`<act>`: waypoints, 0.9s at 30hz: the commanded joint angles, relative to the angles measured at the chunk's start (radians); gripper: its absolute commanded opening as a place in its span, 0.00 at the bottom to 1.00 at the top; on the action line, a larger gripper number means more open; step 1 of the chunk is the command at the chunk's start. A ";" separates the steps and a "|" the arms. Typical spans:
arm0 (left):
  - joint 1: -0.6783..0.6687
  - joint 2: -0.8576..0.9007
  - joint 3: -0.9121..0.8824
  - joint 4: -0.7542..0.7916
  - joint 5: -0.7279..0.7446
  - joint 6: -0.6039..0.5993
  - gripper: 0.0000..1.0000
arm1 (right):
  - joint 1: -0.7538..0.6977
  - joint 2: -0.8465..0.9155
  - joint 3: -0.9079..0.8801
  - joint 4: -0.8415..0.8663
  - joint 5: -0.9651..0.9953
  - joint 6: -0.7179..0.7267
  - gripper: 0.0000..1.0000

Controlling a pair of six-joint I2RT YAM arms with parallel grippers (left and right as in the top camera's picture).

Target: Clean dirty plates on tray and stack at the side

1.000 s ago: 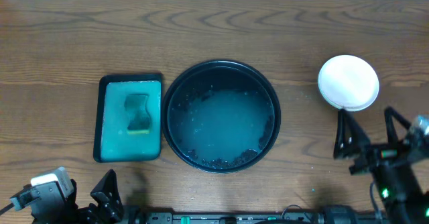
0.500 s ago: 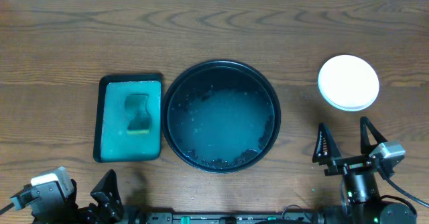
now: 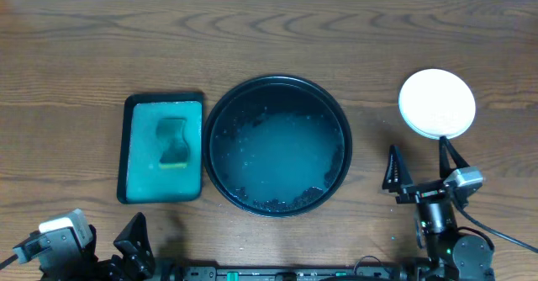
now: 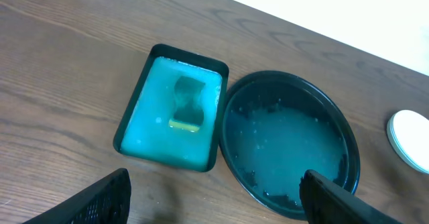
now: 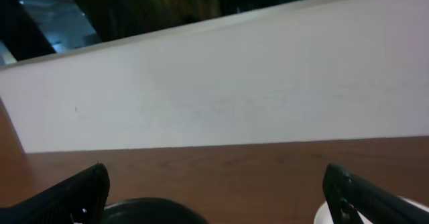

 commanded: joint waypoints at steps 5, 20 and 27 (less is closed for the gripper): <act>0.000 0.003 -0.001 0.000 -0.005 0.003 0.81 | -0.010 -0.007 -0.087 0.052 -0.051 -0.153 0.99; 0.000 0.003 -0.001 0.000 -0.005 0.002 0.81 | -0.009 -0.007 -0.088 -0.177 0.079 -0.249 0.99; 0.000 0.003 -0.001 0.000 -0.005 0.003 0.81 | -0.010 -0.007 -0.088 -0.180 0.082 -0.277 0.99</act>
